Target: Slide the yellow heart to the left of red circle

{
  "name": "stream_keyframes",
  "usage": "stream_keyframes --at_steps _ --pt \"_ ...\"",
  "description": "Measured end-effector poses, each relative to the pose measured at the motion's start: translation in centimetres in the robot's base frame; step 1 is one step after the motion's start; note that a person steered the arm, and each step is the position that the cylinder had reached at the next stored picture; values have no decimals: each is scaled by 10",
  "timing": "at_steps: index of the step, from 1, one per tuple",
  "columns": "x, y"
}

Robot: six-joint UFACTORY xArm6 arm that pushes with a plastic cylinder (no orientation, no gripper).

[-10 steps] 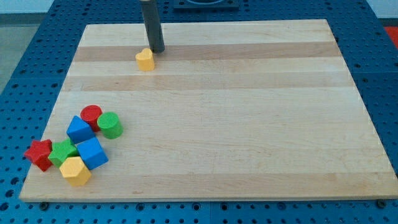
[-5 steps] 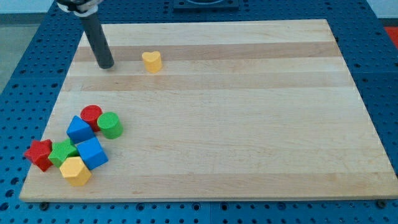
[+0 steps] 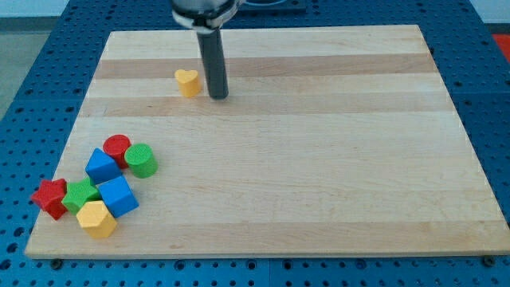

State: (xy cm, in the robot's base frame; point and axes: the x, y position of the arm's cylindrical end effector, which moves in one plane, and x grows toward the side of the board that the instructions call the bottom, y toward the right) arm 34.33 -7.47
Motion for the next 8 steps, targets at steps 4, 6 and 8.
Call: stream_keyframes --at_steps 4,6,8 --pt "-3 -60" --pt "62 -142" --pt "39 -170"
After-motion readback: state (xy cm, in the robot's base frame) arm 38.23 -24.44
